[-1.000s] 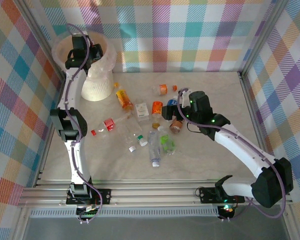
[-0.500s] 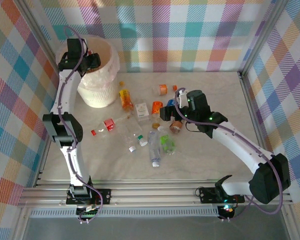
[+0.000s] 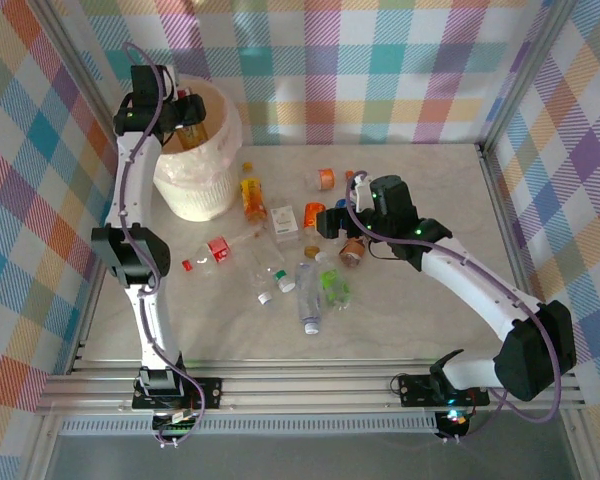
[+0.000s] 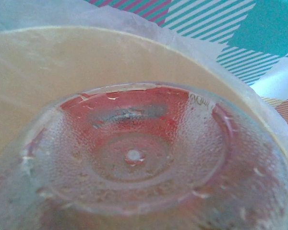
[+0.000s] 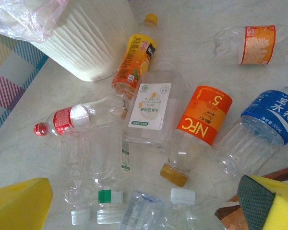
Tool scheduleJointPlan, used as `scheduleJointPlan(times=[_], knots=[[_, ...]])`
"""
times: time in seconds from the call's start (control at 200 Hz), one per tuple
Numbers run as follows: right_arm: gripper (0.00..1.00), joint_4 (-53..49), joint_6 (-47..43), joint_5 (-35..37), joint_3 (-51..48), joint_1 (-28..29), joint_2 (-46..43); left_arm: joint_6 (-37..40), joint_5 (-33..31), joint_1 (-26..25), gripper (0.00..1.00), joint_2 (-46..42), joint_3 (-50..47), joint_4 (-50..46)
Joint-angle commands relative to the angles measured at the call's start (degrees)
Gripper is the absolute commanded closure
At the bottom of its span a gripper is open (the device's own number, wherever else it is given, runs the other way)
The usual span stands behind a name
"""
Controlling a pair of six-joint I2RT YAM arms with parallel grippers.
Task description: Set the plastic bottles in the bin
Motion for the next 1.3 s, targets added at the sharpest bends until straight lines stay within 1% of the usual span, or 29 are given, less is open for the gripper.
scheduleJointPlan(times=[0.0,0.09,0.25,0.3,0.365,0.47,0.58,0.65,0.77,1.025,1.1,1.14,1.295], knots=[[0.00,-1.2,-0.2,-1.1,1.3,0.3,-0.1,-4.1,2.4,0.1,0.36,2.3,2.7,-1.5],[0.00,-1.8,0.1,-0.7,1.2,0.3,-0.5,-8.0,5.6,0.2,0.34,3.2,2.7,-0.6],[0.00,-2.3,0.4,-0.6,0.2,0.4,-1.7,-15.2,11.7,0.2,0.33,5.5,2.7,2.7],[0.00,-2.2,0.5,-0.2,-0.5,0.3,-2.2,-16.4,11.9,0.2,0.32,5.8,2.8,3.3],[0.00,-1.7,0.9,0.2,-1.5,0.3,-2.7,-17.8,9.7,0.3,0.29,5.9,2.7,3.2],[0.00,-1.1,1.6,0.3,-3.2,0.4,-3.3,-19.5,11.0,0.6,0.23,5.7,2.7,3.7],[0.00,-0.8,2.2,1.6,-4.3,0.3,-3.6,-20.1,11.9,0.6,0.20,5.2,2.7,4.2],[0.00,-0.8,2.8,2.9,-4.6,0.3,-3.6,-19.9,11.3,0.6,0.15,4.6,2.7,3.9],[0.00,-0.7,3.7,4.3,-4.6,0.3,-3.7,-19.3,10.9,0.6,0.09,3.5,2.7,3.3],[0.00,-1.1,5.3,9.1,-5.8,-0.3,-5.0,-18.2,9.5,0.6,0.08,0.7,2.4,1.7],[0.00,-1.1,5.2,9.1,-6.8,-1.6,-5.6,-18.2,9.2,0.5,0.06,-1.3,1.1,2.0],[0.00,-1.6,4.7,8.9,-7.2,-2.6,-5.7,-18.2,8.9,0.6,0.00,-2.8,-0.4,2.9],[0.00,-5.4,-0.5,8.1,-7.6,-8.1,-3.9,-18.0,11.8,0.6,0.00,-9.3,-7.2,8.9]])
